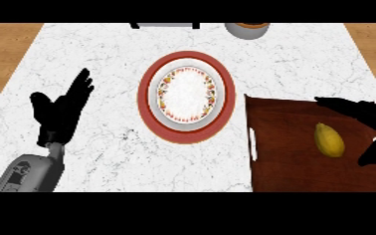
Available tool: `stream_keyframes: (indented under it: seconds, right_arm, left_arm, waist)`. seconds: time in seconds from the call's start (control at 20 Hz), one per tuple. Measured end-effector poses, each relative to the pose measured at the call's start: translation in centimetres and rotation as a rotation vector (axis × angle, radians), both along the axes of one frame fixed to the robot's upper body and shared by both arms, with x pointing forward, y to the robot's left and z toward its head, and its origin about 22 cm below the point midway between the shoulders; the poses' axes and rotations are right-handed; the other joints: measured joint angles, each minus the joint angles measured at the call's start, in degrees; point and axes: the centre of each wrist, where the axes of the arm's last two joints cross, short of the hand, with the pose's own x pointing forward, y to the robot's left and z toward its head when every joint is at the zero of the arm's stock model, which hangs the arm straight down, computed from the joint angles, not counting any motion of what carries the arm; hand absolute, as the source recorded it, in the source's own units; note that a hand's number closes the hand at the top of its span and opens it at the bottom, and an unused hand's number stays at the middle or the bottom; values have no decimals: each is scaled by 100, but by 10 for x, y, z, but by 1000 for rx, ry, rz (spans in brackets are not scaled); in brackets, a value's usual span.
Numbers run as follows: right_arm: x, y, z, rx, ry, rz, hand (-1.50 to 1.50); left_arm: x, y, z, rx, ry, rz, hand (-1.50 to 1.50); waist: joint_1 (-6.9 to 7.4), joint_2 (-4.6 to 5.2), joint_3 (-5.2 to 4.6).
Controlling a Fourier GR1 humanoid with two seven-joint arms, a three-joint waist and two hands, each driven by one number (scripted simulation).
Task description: Pick the lemon from the tray and place it in the plate
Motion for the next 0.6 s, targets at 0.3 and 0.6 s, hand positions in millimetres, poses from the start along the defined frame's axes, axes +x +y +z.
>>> stream_keyframes:
  seconds: [0.3, 0.6]
  right_arm:
    - [5, 12, -13, -25, 15, 10, -150]
    - [9, 17, -20, -50, 16, 16, -150]
  left_arm:
    - [1, -5, 0, -4, -1, -5, 0]
    - [1, 1, 2, 3, -1, -1, 0]
  waist:
    - [-19, -3, -1]
    - [-17, -6, -1]
